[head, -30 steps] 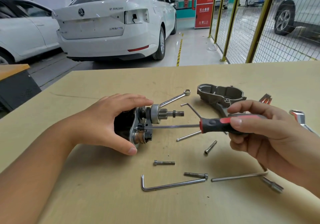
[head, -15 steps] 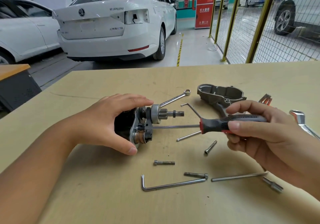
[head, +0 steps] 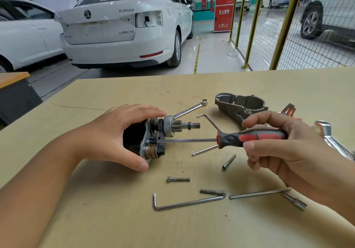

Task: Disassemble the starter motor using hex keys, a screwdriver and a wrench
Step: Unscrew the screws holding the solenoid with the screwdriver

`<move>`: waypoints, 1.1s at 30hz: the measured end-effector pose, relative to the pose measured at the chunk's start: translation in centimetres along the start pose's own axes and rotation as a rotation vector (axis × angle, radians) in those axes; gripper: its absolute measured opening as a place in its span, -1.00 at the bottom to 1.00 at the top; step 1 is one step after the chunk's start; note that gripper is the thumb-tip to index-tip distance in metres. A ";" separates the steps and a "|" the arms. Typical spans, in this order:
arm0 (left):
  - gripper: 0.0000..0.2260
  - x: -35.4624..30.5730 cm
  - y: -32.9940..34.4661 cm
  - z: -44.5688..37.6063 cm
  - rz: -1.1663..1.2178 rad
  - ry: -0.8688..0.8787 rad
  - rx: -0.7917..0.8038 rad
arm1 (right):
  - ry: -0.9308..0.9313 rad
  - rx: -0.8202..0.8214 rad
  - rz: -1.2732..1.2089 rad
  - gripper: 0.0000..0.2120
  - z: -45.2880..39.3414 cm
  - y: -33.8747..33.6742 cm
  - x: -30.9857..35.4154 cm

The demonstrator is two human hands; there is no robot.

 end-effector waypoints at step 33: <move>-0.05 0.3 0.1 0.0 0.010 -0.015 0.000 | -0.297 0.126 0.977 -0.54 1.3 1.9 2.3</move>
Point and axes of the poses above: each hand's wrist, its own z-axis away from the middle knuckle, its own y-axis out of the palm, x = y × z, the point moved 10 cm from there along -z, towards the middle knuckle, and after that the axes turned 5 degrees about z, right-handed, at the moved point
